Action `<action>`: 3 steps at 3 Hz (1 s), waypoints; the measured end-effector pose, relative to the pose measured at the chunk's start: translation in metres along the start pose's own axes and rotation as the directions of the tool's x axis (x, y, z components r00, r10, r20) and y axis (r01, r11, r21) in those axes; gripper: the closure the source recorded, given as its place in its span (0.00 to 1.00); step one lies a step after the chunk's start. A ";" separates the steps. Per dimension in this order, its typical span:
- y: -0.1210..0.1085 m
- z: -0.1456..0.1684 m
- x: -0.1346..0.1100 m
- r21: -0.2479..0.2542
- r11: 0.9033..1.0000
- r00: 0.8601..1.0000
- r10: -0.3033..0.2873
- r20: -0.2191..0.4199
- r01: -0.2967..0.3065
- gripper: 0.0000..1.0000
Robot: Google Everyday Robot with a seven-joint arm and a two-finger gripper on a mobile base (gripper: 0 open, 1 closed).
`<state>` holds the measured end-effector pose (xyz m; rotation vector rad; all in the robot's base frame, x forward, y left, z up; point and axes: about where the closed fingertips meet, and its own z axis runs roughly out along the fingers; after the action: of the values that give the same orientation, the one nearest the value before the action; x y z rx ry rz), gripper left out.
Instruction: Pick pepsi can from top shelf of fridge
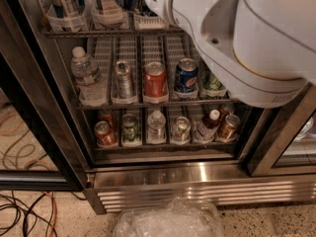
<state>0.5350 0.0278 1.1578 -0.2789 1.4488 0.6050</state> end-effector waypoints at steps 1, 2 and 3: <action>0.009 -0.016 0.011 -0.129 0.991 0.999 0.038 -0.034 -0.042 1.00; 0.015 -0.039 0.036 -0.245 0.966 0.995 0.062 -0.084 -0.081 1.00; 0.013 -0.060 0.062 -0.283 0.953 0.989 0.072 -0.130 -0.106 1.00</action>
Offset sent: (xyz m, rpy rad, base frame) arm -0.0754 -0.0159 -0.0796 0.0346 0.0916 0.4360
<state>0.4776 0.0204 1.0927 -0.4888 1.4916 0.8899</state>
